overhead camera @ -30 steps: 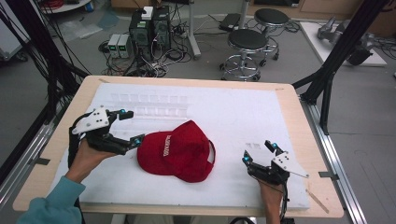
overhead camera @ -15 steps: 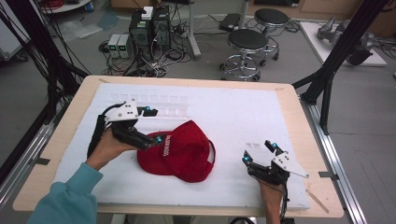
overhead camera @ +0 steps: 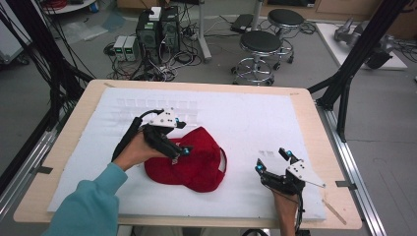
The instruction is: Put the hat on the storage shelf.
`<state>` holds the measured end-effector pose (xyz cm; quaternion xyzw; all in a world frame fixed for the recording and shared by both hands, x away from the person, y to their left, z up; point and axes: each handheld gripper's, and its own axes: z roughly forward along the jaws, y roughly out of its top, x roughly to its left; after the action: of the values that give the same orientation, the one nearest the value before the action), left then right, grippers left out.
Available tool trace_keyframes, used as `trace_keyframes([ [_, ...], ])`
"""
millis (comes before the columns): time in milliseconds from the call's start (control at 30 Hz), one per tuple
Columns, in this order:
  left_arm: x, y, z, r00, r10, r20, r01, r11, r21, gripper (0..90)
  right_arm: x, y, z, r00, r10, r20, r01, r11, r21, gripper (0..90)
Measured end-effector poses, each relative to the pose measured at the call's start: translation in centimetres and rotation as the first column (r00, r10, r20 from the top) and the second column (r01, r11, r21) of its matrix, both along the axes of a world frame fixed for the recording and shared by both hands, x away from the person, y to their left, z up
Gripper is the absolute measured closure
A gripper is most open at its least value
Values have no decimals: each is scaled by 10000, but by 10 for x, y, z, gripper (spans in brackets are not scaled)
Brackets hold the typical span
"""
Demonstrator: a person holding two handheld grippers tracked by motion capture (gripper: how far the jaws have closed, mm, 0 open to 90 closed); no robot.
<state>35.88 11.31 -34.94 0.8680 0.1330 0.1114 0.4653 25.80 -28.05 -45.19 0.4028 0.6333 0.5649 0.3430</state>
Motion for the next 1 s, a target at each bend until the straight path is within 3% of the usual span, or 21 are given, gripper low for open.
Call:
trace_keyframes([
  [167,2,-9,-7,9998,-46,-179,49,9999,164,140,0,0,0,10000,12,37,-12,10000,-21,99],
  [200,4,-13,-12,9993,-73,-376,89,9990,433,140,0,0,0,10000,5,5,-5,10000,-13,99],
  [367,8,-22,-21,9988,-135,-476,181,9951,976,140,0,0,0,10000,-3,3,3,10000,1,99],
  [400,10,-26,-25,9989,-114,-453,170,9918,1263,140,0,0,0,10000,-3,8,3,10000,-6,99],
  [567,10,-31,-32,9989,-76,-453,153,9850,1722,145,0,0,0,10000,6,54,-6,10000,-24,99],
  [600,10,-33,-36,9983,-55,-585,175,9780,2078,168,0,0,0,10000,7,26,-7,10000,-4,99],
  [633,10,-33,-36,9983,-55,-585,175,9780,2078,182,0,0,0,10000,7,26,-7,10000,-4,99],
  [667,10,-35,-39,9985,-87,-535,212,9708,2391,183,0,0,0,10000,8,32,-8,10000,-1,99],
  [833,12,-38,-43,9983,-121,-568,260,9675,2515,194,0,0,0,10000,4,23,-4,10000,5,99],
  [1000,14,-38,-45,9968,-93,-795,296,9654,2591,279,0,0,0,10000,6,33,-6,10000,-2,99],
])
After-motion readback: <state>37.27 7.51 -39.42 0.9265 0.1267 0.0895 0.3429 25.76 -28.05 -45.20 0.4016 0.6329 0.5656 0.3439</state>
